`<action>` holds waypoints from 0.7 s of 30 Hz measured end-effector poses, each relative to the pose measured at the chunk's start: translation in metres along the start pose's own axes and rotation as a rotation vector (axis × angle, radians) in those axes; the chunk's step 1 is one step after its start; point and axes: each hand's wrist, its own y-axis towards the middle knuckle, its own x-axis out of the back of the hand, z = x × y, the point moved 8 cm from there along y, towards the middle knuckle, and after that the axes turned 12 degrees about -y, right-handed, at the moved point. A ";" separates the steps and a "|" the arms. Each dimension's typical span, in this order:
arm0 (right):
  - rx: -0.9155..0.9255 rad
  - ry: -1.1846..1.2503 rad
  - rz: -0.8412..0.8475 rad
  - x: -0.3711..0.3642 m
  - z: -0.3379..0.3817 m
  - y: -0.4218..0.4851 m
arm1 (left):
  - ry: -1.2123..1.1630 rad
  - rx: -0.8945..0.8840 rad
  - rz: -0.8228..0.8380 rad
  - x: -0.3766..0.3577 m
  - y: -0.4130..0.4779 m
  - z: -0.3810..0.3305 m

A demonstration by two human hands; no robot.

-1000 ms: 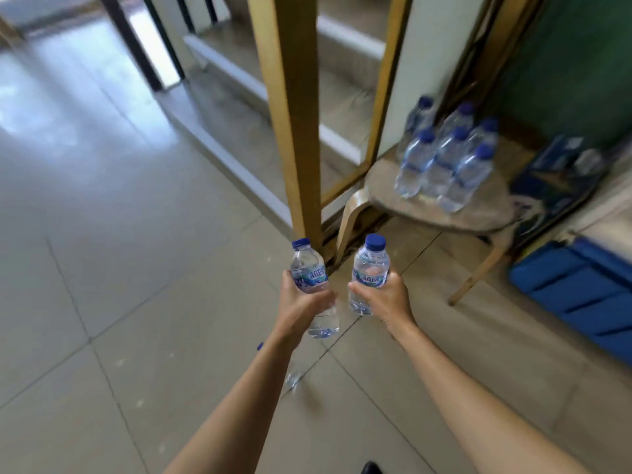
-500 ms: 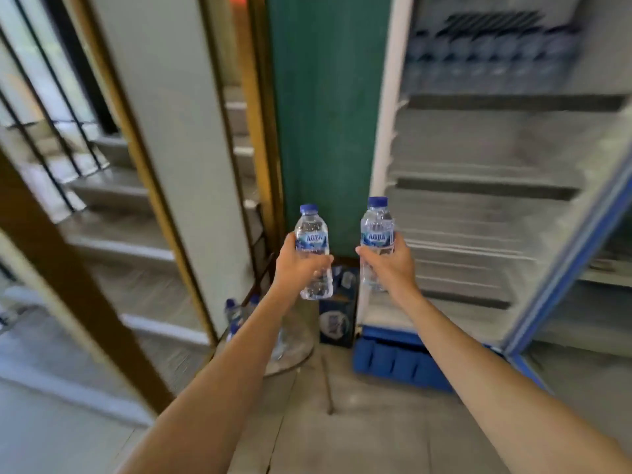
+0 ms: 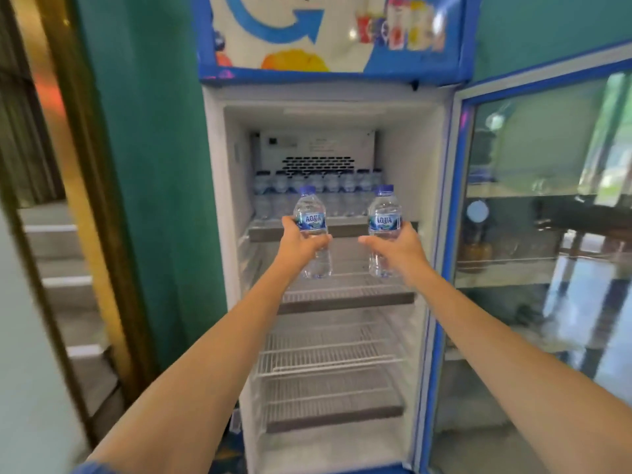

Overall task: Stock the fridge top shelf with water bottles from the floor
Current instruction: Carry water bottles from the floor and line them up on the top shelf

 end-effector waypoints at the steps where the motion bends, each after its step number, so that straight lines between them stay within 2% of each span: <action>1: -0.003 -0.016 0.003 0.007 -0.002 0.012 | 0.010 -0.007 0.017 -0.009 0.013 0.000; 9: 0.054 -0.084 -0.049 0.031 -0.007 0.119 | 0.027 -0.053 0.096 -0.060 0.127 0.006; 13: 0.047 0.000 -0.105 0.027 -0.013 0.184 | 0.039 -0.050 0.156 -0.078 0.190 0.021; 21: -0.041 0.101 -0.157 0.015 -0.071 0.298 | 0.017 0.003 0.203 -0.122 0.284 0.070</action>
